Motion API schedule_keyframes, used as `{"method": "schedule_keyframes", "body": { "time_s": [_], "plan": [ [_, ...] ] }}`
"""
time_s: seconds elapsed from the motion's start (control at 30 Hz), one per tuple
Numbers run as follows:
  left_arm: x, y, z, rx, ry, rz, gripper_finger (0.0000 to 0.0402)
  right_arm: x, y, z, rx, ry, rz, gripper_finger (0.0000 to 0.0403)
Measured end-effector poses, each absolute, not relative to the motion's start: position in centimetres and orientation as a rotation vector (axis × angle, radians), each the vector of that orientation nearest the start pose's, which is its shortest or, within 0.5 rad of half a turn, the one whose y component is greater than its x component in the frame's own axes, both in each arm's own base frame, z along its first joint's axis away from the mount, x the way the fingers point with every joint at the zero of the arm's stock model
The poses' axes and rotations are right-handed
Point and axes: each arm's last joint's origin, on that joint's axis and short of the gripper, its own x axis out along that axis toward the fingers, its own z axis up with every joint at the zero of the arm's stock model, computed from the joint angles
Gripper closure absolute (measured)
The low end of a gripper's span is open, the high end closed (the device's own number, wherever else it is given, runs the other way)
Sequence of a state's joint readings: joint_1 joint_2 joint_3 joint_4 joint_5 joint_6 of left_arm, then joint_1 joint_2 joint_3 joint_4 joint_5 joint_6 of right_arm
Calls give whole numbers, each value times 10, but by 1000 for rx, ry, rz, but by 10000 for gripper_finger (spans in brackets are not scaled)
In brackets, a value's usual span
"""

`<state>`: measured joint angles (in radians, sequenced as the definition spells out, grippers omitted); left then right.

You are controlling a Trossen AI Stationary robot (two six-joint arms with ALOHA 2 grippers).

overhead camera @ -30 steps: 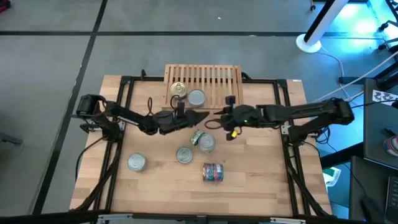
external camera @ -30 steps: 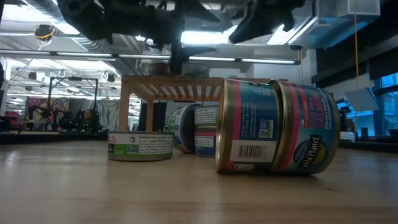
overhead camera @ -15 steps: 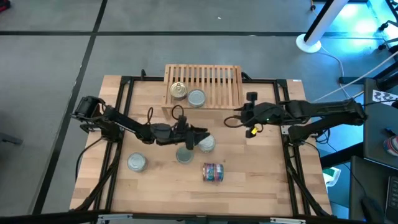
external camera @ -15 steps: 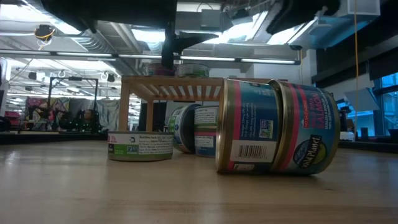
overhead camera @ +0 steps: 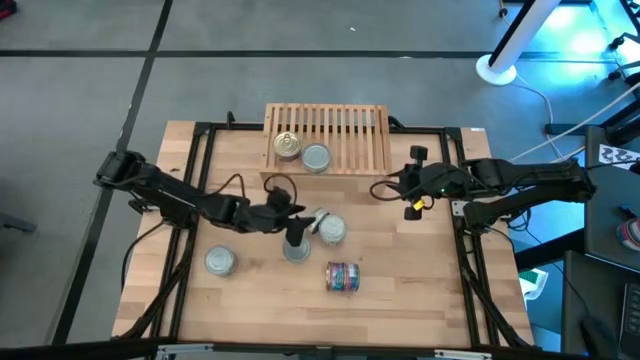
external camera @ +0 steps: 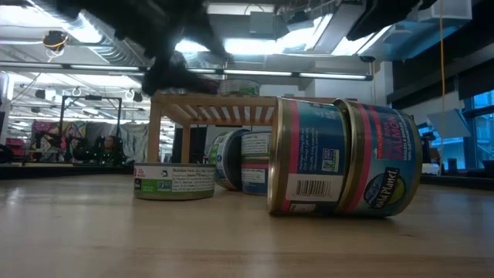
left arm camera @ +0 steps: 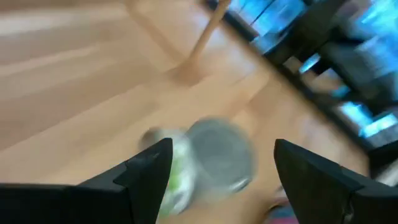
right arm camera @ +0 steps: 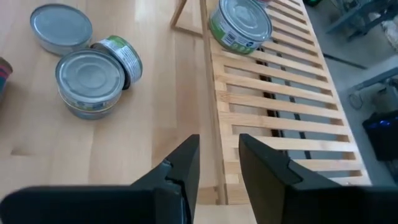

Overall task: Stack canned seafood by type on shelf
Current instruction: Stack the green tuna can on top of the other green tuna can on the shelf

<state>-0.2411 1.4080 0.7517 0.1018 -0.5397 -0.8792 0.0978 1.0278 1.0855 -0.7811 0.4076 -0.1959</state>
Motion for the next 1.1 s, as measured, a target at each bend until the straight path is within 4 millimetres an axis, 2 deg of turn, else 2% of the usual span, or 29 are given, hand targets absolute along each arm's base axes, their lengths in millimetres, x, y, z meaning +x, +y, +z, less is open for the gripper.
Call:
{"method": "schedule_keyframes", "body": {
  "time_s": [0.17, 0.57, 0.77, 1.1],
  "plan": [
    [280, -58, 195, -634, 448, 541, 125, 198, 9, 339, -341, 735, -209, 288],
    [286, -64, 173, -498, 533, 549, 125, 209, 11, 332, -334, 761, -171, 288],
    [292, -71, 163, -439, 534, 508, 125, 212, 11, 330, -337, 771, -170, 288],
    [297, -71, 147, -403, 560, 531, 125, 213, 11, 330, -340, 770, -169, 288]
  ]
}}
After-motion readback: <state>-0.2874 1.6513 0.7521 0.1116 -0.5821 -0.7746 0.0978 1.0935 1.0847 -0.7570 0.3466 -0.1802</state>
